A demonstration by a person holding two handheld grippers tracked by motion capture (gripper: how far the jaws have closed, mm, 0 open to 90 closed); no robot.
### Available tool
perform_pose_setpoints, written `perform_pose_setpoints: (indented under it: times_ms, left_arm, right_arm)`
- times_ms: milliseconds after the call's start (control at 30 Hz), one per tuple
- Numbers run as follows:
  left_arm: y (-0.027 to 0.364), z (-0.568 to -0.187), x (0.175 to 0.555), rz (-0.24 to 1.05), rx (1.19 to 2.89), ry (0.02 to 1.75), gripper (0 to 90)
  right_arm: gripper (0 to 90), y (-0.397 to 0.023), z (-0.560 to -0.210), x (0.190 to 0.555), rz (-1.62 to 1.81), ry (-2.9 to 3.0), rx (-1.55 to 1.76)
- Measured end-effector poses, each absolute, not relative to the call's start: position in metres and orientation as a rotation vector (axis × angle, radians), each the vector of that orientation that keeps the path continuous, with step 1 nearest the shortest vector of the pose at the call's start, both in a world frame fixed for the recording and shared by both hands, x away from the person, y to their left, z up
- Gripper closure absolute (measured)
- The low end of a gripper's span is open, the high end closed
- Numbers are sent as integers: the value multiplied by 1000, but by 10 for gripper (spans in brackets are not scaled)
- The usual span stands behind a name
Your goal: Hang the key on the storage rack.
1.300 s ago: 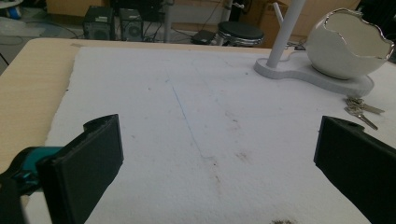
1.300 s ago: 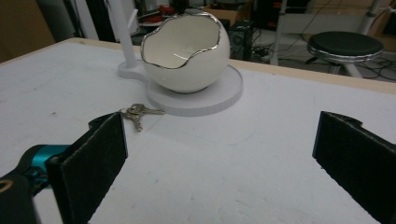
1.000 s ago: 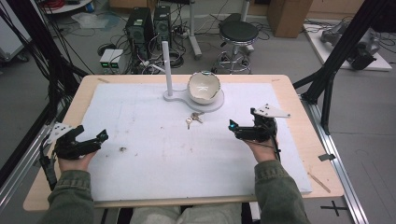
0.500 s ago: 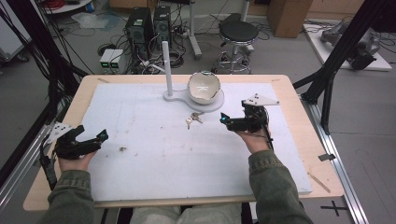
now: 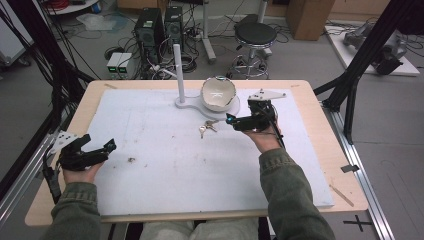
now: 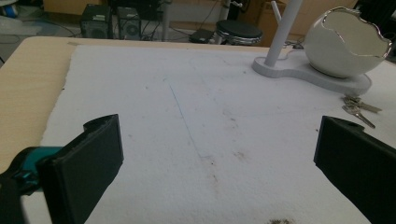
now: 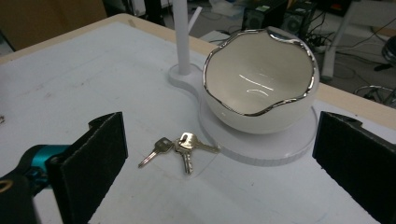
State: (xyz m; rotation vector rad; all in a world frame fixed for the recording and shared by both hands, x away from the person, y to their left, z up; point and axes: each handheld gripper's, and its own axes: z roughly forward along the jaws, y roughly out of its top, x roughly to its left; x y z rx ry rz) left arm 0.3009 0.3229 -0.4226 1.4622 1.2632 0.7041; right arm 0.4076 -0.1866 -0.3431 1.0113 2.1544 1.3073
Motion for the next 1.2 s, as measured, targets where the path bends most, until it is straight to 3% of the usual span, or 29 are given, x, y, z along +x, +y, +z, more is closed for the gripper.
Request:
perform_pose_setpoints:
  times_ms: [1200]
  left_arm:
    - [322,-424,302,702,1462,1267,18]
  right_arm:
    - [22,-144,-362,459,1110,2368,1009]
